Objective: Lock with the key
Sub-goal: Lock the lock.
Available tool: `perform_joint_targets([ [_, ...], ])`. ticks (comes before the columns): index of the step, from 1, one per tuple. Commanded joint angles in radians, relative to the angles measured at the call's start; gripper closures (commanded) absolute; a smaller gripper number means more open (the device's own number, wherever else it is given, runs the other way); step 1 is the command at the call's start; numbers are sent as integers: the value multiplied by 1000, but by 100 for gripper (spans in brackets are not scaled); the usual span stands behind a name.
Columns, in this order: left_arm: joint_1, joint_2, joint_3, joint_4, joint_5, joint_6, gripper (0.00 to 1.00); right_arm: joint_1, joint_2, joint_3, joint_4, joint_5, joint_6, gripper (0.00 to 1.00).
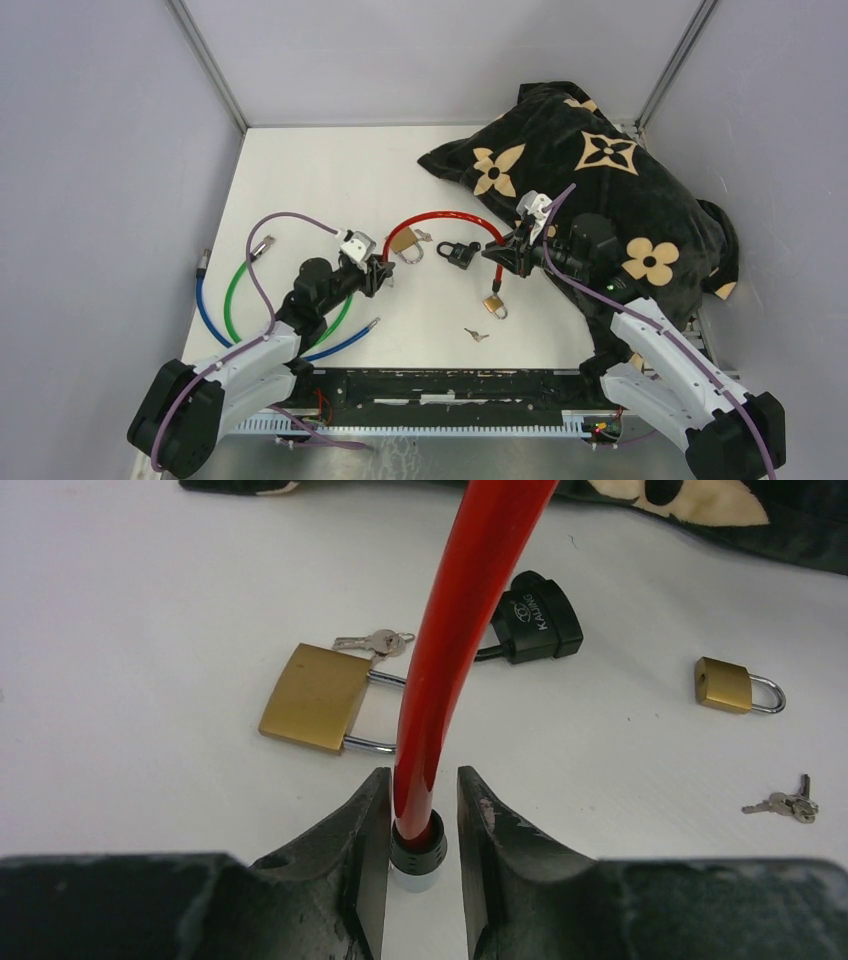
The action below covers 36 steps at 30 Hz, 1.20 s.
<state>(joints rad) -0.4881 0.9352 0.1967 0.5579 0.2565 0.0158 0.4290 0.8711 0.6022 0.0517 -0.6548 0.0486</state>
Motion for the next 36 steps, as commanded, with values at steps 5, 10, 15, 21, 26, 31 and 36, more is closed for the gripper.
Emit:
perform_joint_targets([
  [5, 1, -4, -42, 159, -29, -90, 97, -3, -23, 63, 118, -46, 33, 100],
  [10, 3, -108, -24, 247, -23, -136, 98, -2, -2, 112, 194, -76, 85, 100],
  [15, 54, -338, 102, 312, 25, -232, 98, 75, 132, 383, 306, -71, 157, 100],
  [21, 144, -580, 119, 480, 200, -225, 98, 301, 369, 801, 389, -49, 165, 100],
  [26, 183, -703, 119, 572, 277, -275, 98, 381, 457, 887, 607, -46, 333, 100],
  [31, 192, -713, 120, 635, 305, -318, 98, 462, 480, 891, 653, -15, 363, 100],
  [36, 192, -668, 127, 737, 316, -364, 98, 517, 483, 856, 687, 24, 364, 100],
])
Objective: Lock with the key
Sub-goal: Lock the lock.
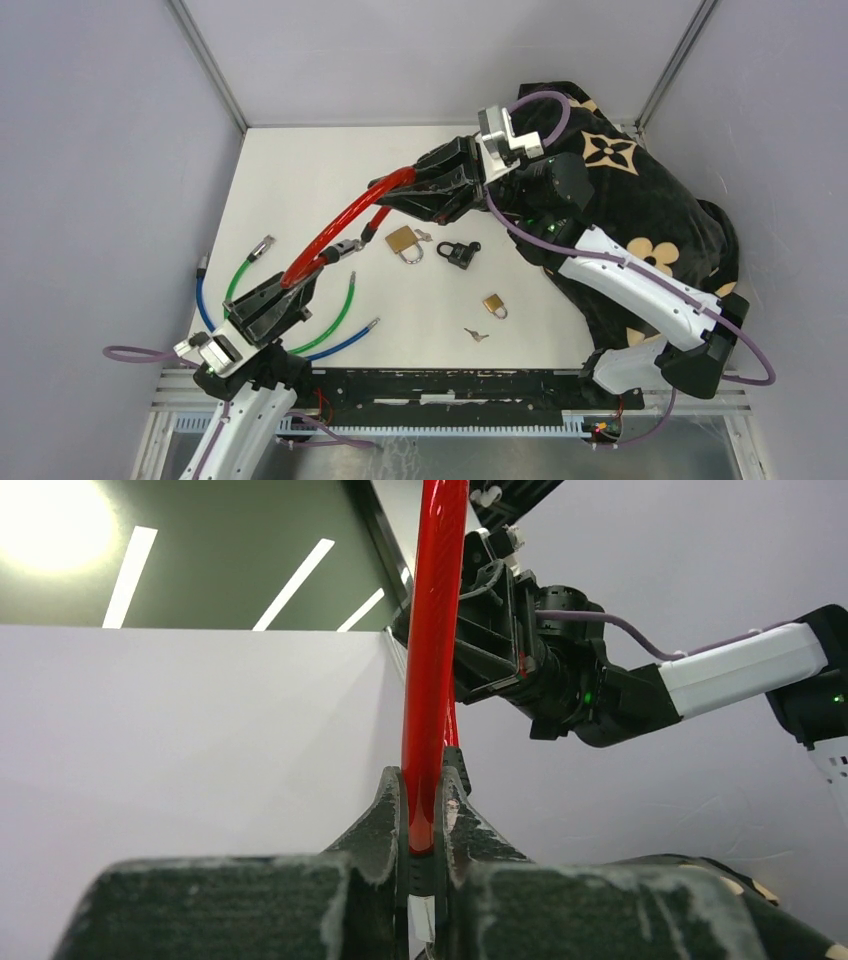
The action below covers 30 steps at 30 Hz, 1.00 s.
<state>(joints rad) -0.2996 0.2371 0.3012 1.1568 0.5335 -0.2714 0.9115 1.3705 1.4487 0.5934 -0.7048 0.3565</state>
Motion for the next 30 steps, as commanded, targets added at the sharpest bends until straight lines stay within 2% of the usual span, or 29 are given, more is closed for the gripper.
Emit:
perform_joint_targets([
  [1, 5, 37, 21, 143, 40, -76, 98, 41, -12, 9, 158, 78, 60, 100],
  [20, 4, 34, 4, 146, 58, -33, 98, 78, 103, 93, 192, 89, 63, 100],
  [30, 5, 31, -10, 142, 60, 28, 98, 78, 70, 77, 198, 85, 75, 100],
])
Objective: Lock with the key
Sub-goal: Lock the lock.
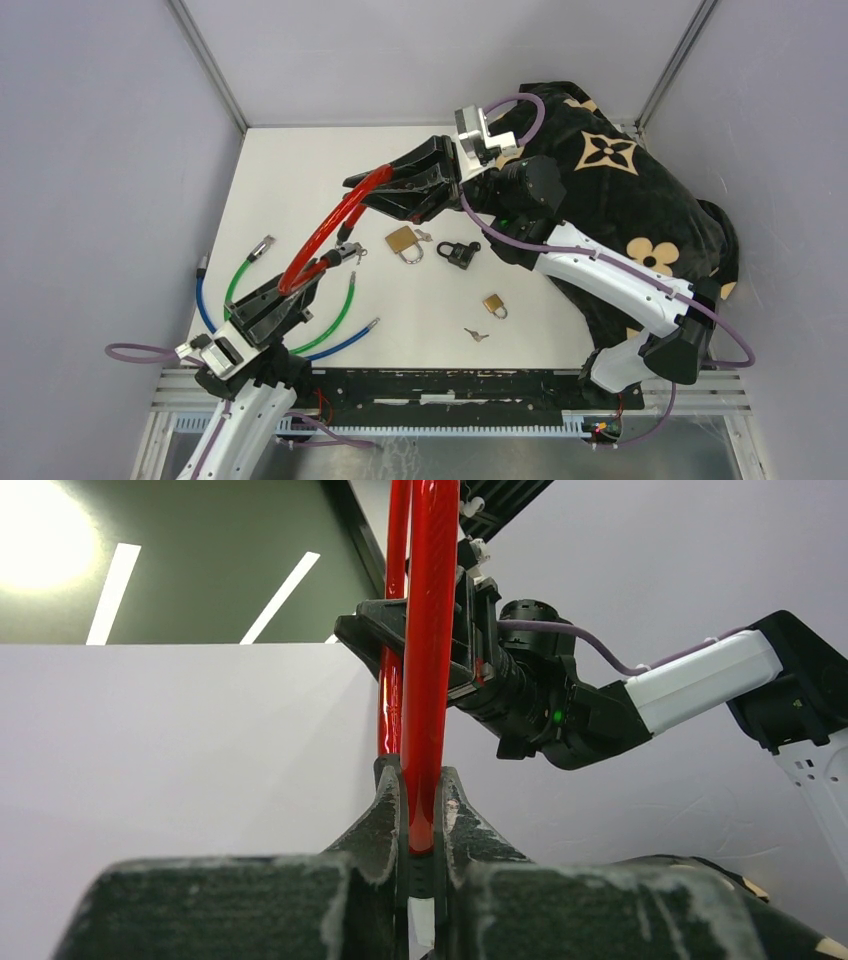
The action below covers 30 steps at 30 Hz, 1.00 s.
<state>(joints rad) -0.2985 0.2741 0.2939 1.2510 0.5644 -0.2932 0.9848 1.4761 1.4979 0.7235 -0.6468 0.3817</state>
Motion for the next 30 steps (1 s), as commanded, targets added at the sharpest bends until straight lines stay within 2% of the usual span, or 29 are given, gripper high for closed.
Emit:
perform_joint_targets([
  [1, 3, -5, -2, 54, 28, 60, 98, 4, -36, 21, 70, 26, 59, 100],
  [21, 4, 7, 2, 103, -4, 133, 98, 4, -22, -34, 56, 41, 72, 100],
  [30, 4, 20, 9, 131, -5, 164, 98, 5, 62, -15, 161, 54, 244, 100],
])
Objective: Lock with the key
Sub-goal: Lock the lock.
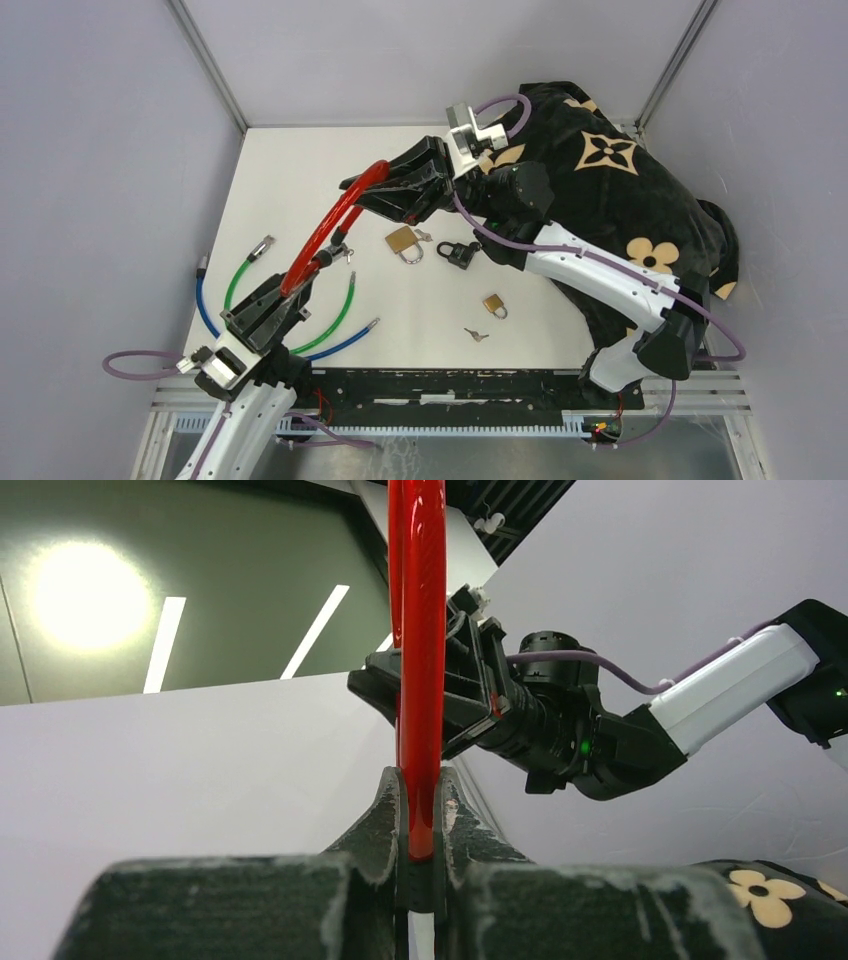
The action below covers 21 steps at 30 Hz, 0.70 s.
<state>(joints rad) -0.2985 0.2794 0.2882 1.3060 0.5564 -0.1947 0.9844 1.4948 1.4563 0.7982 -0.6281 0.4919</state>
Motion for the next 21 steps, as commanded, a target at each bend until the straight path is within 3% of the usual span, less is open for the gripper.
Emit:
perform_joint_targets([
  [1, 4, 15, 17, 77, 1, 71, 98, 5, 51, 29, 89, 40, 148, 100],
  [10, 4, 4, 15, 59, -13, 84, 98, 1, 41, 17, 190, 100, 229, 100],
  [21, 5, 9, 0, 73, -35, 117, 98, 2, -1, -108, 320, 264, 418, 100],
])
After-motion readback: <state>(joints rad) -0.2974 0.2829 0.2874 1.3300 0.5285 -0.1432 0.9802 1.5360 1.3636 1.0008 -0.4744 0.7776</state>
